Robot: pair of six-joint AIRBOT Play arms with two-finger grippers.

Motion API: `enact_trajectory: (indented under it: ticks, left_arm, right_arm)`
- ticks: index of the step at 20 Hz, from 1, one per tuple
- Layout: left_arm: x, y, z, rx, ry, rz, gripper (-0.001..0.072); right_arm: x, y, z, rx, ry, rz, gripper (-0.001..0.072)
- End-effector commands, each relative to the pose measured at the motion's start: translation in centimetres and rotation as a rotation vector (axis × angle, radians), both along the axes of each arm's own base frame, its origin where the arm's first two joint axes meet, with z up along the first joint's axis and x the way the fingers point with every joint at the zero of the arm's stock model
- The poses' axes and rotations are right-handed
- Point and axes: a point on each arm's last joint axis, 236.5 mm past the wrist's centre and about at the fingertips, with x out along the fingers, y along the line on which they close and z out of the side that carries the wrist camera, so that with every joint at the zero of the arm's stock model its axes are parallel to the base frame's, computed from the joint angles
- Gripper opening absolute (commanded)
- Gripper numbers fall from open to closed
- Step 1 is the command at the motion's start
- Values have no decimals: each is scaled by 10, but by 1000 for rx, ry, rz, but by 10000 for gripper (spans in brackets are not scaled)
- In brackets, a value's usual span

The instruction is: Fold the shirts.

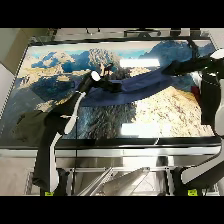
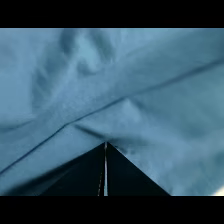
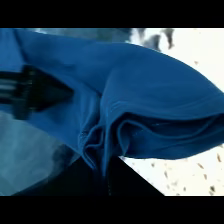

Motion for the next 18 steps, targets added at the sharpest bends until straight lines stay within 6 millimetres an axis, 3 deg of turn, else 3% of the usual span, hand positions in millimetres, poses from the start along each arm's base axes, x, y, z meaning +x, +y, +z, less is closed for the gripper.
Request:
enact_trajectory:
  ticks: [1, 3, 4, 6, 9, 11, 13, 16, 18]
  left_arm:
    - [-4, -29, -1, -73, 34, 42, 8]
    - [3, -35, 28, -158, 26, 67, 8]
    - [4, -36, 52, -204, 9, 50, 8]
    - [2, -26, 117, -305, -26, 3, 8]
    - [-2, 23, 223, -395, -118, -31, 8]
    - [-5, 67, 279, -408, -195, -15, 8]
    - [-7, 111, 315, -396, -286, 31, 8]
    - [-16, 162, 333, -368, -332, 87, 9]
    - [-25, 184, 327, -345, -330, 101, 9]
  right_arm:
    - [-11, 8, 37, 8, -56, 16, 19]
    - [-13, 8, 44, 10, -59, 7, 20]
    - [-13, 8, 46, 11, -62, 4, 19]
    - [-14, 10, 51, 21, -58, -5, 19]
    - [-11, 42, 74, 131, -91, 20, 19]
    - [-2, 87, 93, 206, -147, 33, 20]
    - [3, 147, 98, 227, -198, 54, 20]
    - [11, 251, 82, 248, -262, 47, 20]
    - [11, 316, 44, 248, -262, 26, 20]
